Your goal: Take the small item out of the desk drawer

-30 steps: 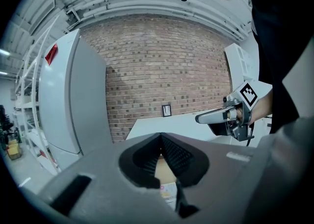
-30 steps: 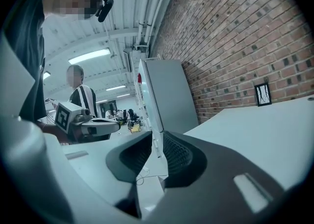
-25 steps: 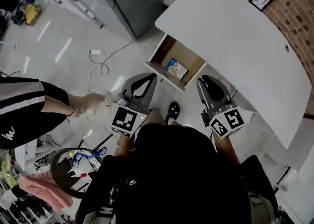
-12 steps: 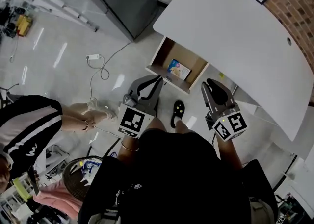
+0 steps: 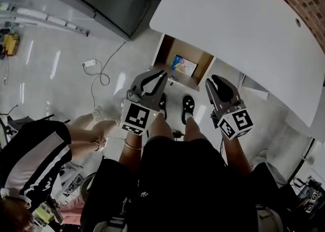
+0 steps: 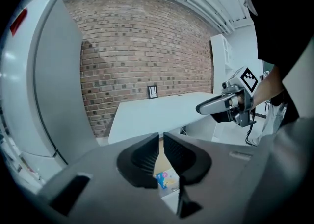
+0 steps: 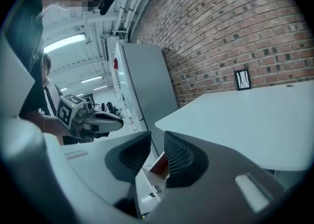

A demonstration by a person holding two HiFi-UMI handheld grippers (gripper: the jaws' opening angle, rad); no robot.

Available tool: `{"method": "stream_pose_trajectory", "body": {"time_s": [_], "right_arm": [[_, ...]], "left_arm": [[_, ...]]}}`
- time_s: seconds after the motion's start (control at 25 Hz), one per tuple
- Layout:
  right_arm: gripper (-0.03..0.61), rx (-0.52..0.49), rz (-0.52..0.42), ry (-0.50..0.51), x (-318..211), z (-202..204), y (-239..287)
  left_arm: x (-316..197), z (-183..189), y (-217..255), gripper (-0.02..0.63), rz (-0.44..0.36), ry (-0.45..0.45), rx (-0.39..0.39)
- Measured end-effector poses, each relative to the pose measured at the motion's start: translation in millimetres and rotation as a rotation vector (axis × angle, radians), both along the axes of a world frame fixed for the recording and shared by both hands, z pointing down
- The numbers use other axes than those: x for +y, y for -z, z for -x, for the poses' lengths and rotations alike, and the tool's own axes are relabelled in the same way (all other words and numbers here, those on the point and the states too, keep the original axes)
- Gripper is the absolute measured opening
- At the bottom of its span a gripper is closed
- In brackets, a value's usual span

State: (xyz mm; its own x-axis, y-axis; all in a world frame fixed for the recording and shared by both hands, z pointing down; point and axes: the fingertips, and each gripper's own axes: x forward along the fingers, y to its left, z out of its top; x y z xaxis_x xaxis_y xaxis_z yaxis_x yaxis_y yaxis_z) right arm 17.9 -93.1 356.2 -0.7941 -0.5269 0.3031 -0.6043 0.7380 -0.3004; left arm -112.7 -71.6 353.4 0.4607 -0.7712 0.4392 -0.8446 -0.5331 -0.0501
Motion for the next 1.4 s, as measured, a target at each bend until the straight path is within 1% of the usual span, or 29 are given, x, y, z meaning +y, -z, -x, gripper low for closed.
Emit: {"method": "stream_pose_trajectory", "body": {"time_s": [0.12, 0.28, 0.52, 0.88, 1.4], "right_arm": [[0.078, 0.01, 0.012, -0.023, -3.1, 2.6, -9.9], [0.083, 0.023, 0.029, -0.057, -2.8, 0.1, -22.0], [0.086, 0.051, 0.06, -0.08, -5.0, -5.8, -44.8], [0.086, 0.077, 0.077, -0.08, -8.0, 4.4, -79.7], [0.091, 0.113, 0.128, -0.076, -15.3, 6.7, -136.8]], "left_arm": [[-5.4, 2.7, -13.0, 0.035, 0.02, -0.027, -0.003], [-9.0, 1.6, -30.5, 0.043, 0.044, -0.069, -0.025], [-16.9, -0.8, -61.9, 0.054, 0.079, -0.115, -0.055], [-27.5, 5.8, -106.6, 0.072, 0.126, -0.17, -0.11], [-52.0, -7.1, -189.0, 0.092, 0.208, -0.286, -0.189]]}}
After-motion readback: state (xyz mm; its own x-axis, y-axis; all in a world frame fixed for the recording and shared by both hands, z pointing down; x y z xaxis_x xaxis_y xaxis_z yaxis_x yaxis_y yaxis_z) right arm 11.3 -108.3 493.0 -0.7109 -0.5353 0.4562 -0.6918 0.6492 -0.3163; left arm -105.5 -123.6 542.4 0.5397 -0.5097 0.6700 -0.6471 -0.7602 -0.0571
